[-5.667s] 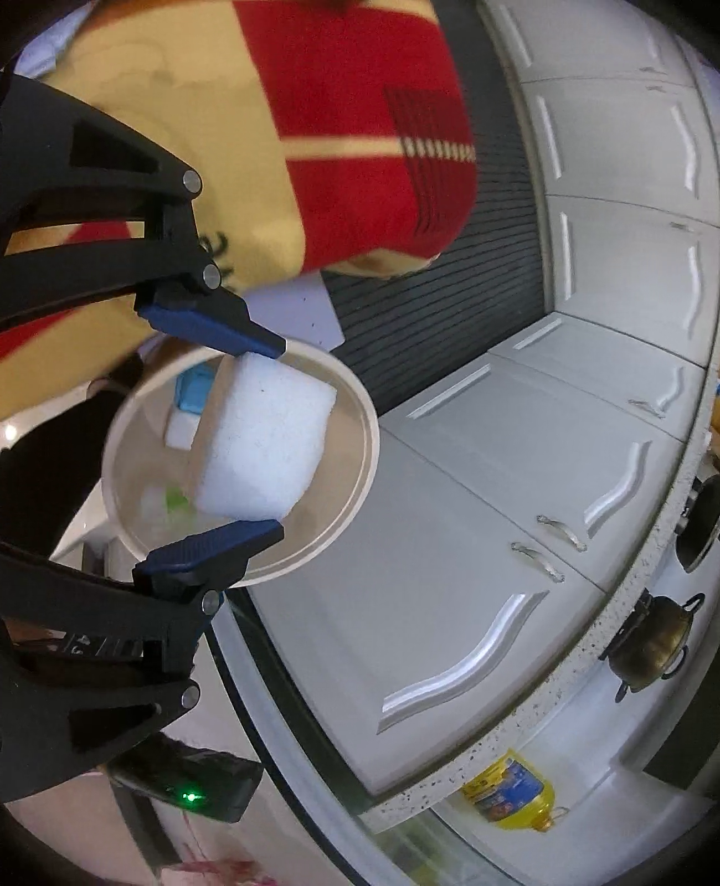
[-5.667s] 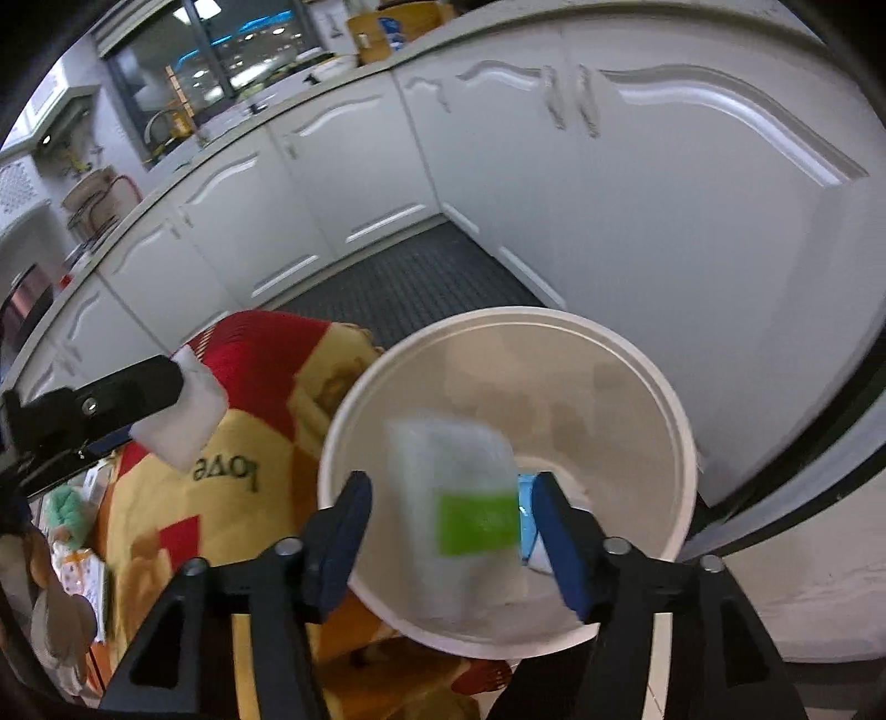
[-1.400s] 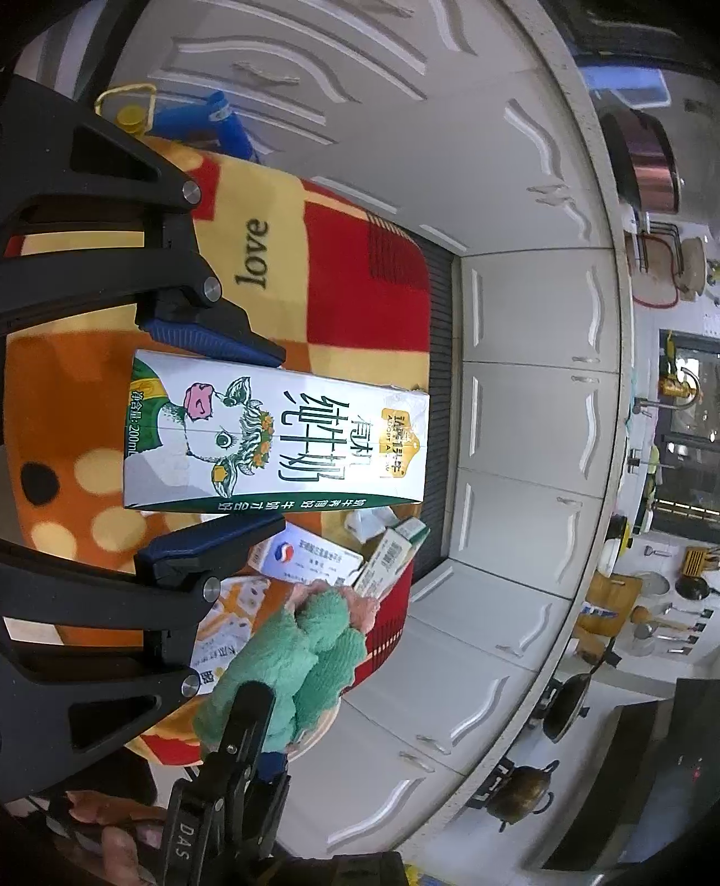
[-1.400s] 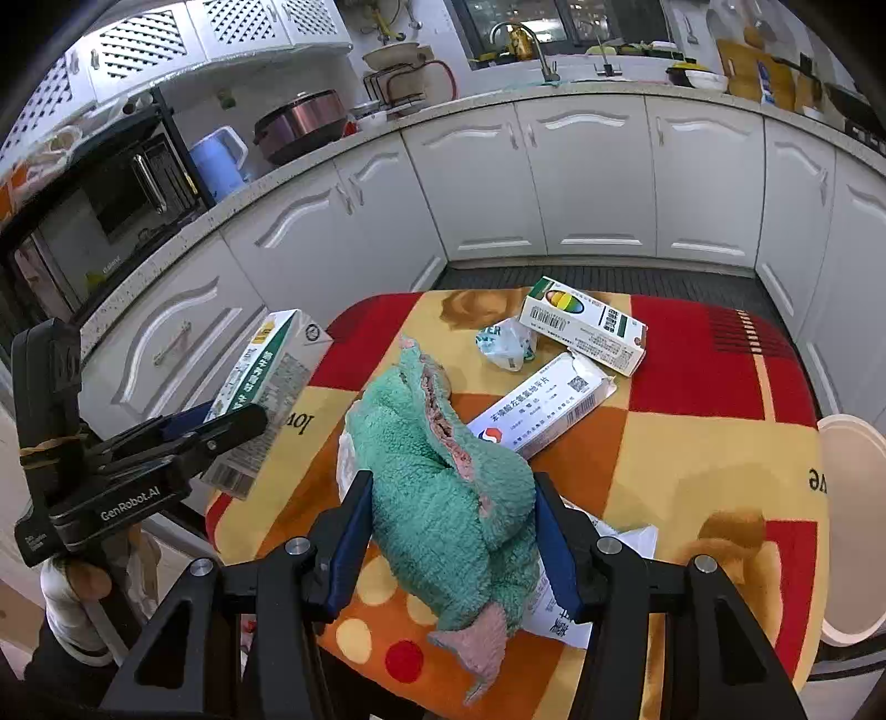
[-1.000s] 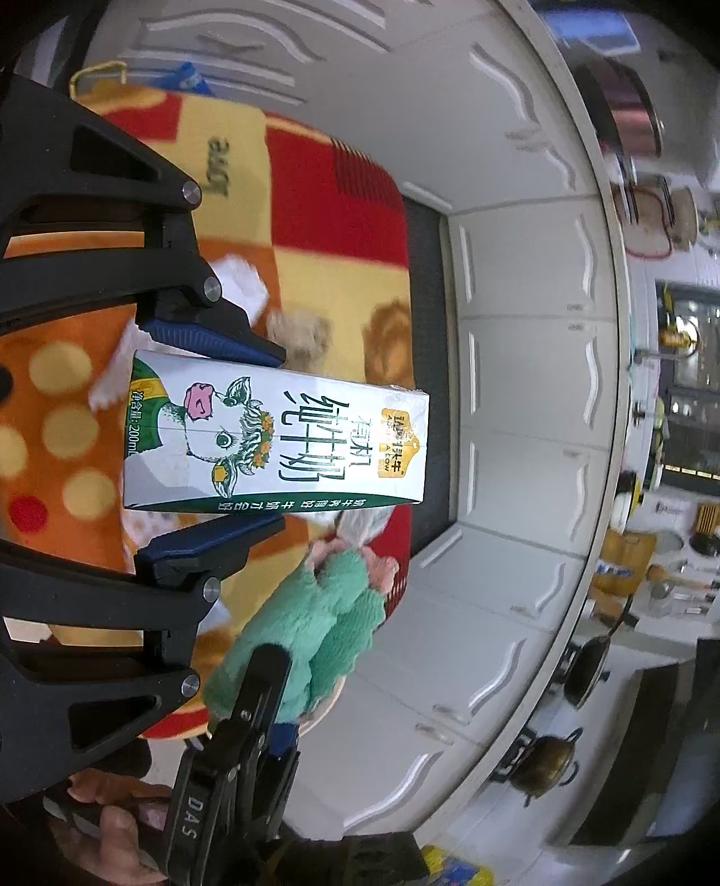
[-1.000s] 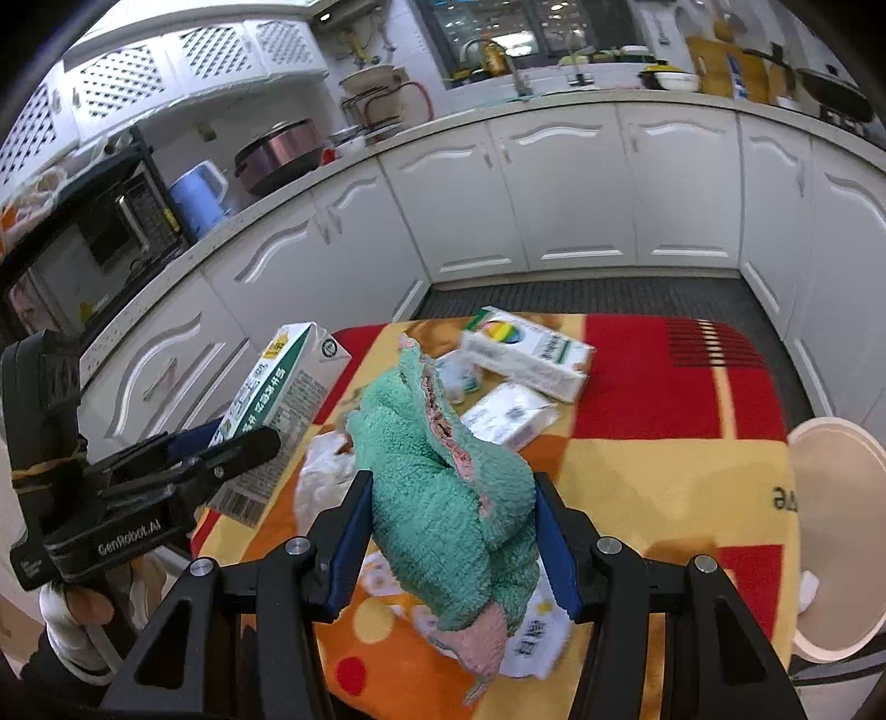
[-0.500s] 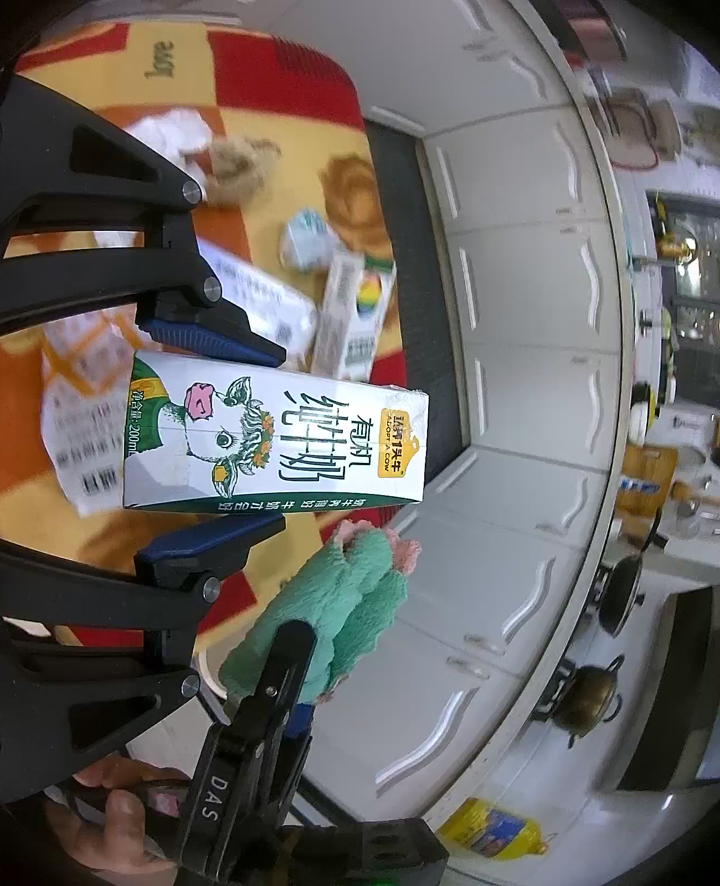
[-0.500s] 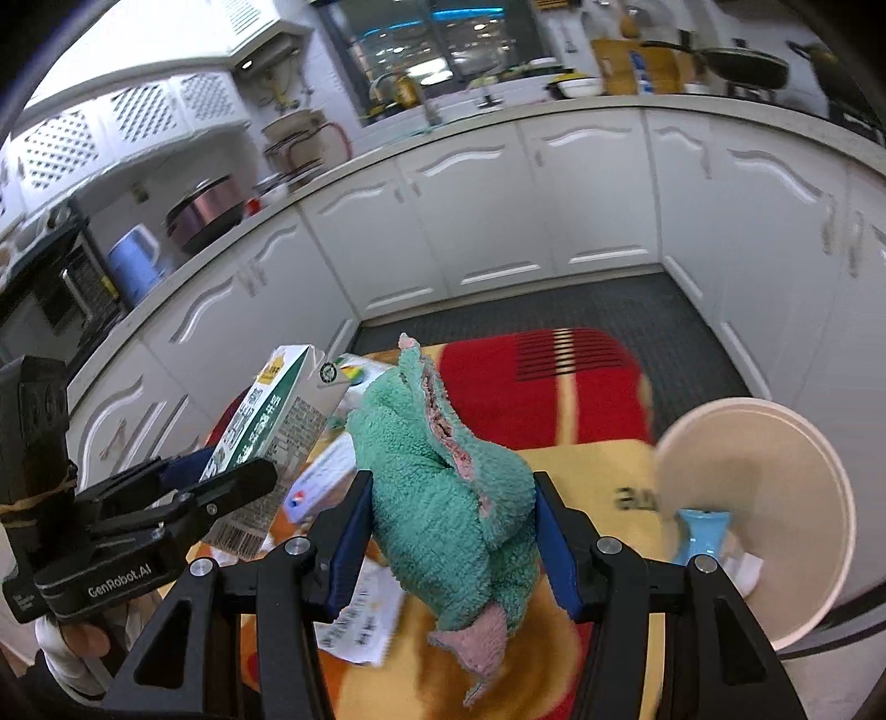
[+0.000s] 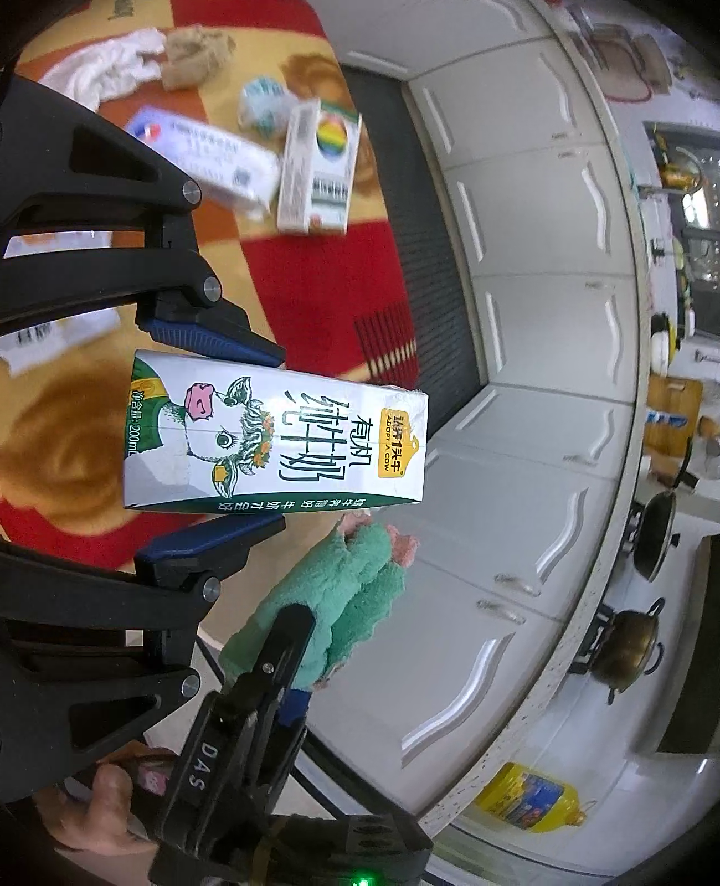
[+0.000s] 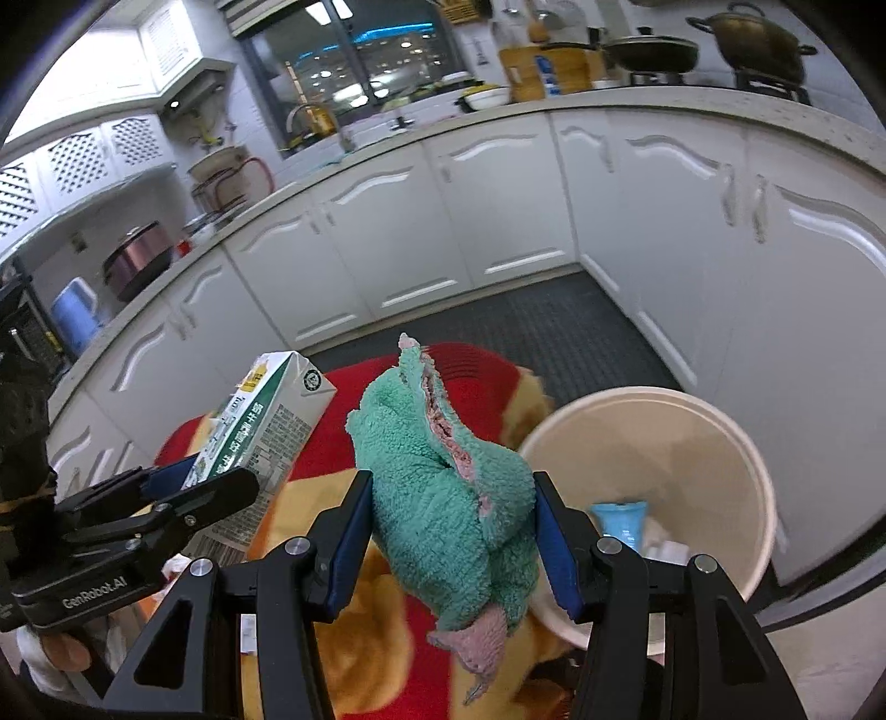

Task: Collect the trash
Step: 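Carry the milk carton and green towel over the beige bin with both tools, then open both tools to drop the carton and towel into the bin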

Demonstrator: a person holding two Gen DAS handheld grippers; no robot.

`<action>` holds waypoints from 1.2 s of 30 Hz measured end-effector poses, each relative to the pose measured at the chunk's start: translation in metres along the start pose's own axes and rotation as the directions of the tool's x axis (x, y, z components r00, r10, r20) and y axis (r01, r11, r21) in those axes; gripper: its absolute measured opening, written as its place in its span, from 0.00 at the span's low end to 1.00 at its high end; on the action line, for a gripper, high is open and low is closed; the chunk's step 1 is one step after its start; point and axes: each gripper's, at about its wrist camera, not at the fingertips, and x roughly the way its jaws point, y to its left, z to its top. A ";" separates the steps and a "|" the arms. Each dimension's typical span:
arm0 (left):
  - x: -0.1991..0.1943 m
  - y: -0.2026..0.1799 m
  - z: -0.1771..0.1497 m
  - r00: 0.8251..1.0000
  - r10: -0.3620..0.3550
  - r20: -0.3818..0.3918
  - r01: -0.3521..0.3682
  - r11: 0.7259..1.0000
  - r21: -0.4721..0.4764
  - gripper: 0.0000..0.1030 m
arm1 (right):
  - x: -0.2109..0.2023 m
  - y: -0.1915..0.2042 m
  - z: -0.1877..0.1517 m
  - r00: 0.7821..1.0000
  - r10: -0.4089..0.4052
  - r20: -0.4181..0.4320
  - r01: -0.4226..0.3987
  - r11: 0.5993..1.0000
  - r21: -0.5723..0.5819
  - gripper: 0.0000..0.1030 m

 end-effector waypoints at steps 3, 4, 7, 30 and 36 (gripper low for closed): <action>0.016 -0.009 0.004 0.999 -0.019 -0.026 0.019 1.000 -0.003 0.49 | 0.003 -0.017 -0.002 1.000 -0.019 -0.009 0.019 0.999 0.033 0.52; 0.023 -0.012 0.005 0.999 -0.031 -0.039 0.030 0.999 -0.010 0.49 | 0.004 -0.022 -0.002 1.000 -0.028 -0.014 0.029 0.999 0.042 0.52; 0.040 -0.021 0.007 0.996 -0.066 -0.066 0.064 0.997 -0.033 0.49 | 0.009 -0.039 -0.005 0.998 -0.059 -0.031 0.061 0.996 0.072 0.52; 0.073 -0.026 0.004 0.988 -0.104 -0.112 0.091 0.989 -0.114 0.65 | 0.034 -0.093 -0.022 0.981 -0.159 -0.109 0.176 0.970 0.166 0.68; 0.047 -0.021 0.001 0.996 -0.054 -0.066 0.048 0.994 -0.093 0.65 | 0.025 -0.076 -0.020 0.985 -0.147 -0.090 0.158 0.978 0.138 0.70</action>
